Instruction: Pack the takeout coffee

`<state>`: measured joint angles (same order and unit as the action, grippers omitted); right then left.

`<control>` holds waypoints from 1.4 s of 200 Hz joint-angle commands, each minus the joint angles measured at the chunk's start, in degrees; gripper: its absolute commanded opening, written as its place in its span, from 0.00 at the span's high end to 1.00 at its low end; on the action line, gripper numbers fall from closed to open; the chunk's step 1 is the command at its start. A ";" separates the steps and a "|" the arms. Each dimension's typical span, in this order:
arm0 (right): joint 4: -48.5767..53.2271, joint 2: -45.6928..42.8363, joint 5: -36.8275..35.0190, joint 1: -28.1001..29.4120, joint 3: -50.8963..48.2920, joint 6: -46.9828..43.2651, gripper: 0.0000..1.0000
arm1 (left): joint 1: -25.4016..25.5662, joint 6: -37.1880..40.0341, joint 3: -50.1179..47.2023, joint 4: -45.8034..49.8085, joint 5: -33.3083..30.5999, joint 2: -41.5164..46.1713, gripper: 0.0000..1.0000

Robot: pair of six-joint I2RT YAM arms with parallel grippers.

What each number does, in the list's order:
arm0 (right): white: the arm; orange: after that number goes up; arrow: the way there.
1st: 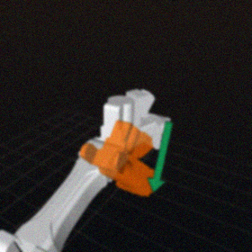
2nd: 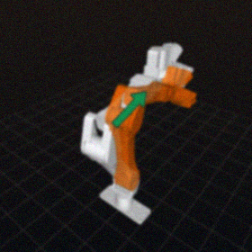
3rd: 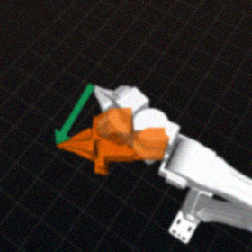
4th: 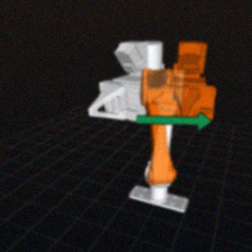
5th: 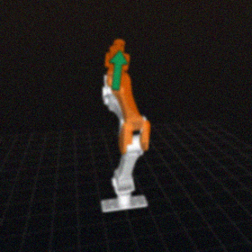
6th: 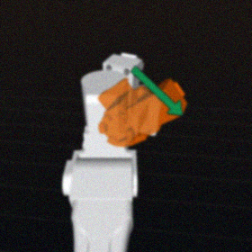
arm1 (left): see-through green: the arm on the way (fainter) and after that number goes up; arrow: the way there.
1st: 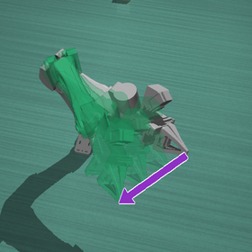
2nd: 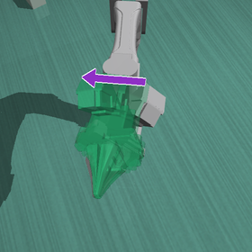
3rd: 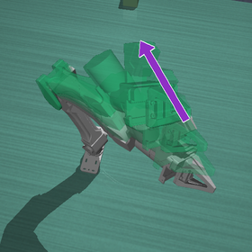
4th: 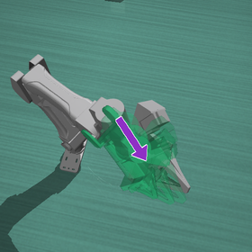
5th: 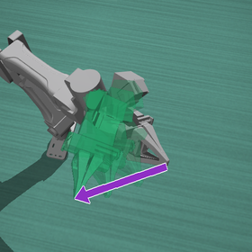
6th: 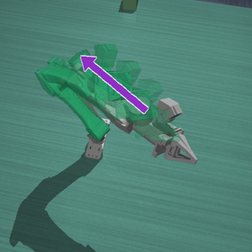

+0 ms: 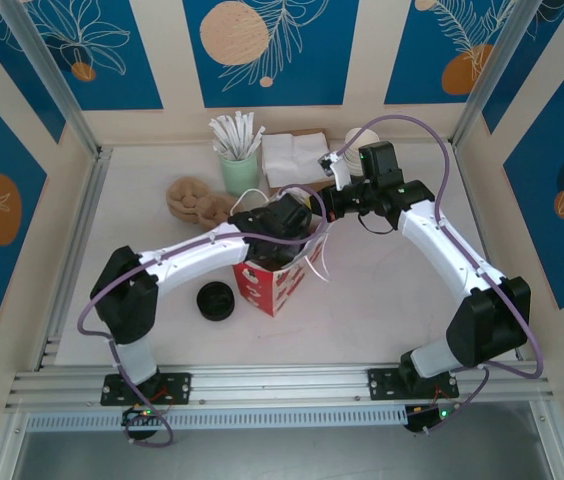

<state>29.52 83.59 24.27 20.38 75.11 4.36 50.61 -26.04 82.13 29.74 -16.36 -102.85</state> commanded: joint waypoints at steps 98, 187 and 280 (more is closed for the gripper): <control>1.86 -1.34 12.50 2.76 -0.12 0.19 0.97 | -0.87 3.71 -3.37 -3.71 4.94 -3.54 0.45; 2.01 -0.54 12.75 2.47 0.88 0.30 0.97 | -0.06 4.00 -7.16 -6.76 4.93 -3.37 0.44; -0.37 -2.19 11.51 2.07 -0.55 1.53 0.97 | -0.10 3.98 -1.39 -3.43 6.55 2.27 0.32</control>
<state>29.89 83.57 25.76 20.38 75.09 5.52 50.15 -23.62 78.48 23.49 -13.78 -101.47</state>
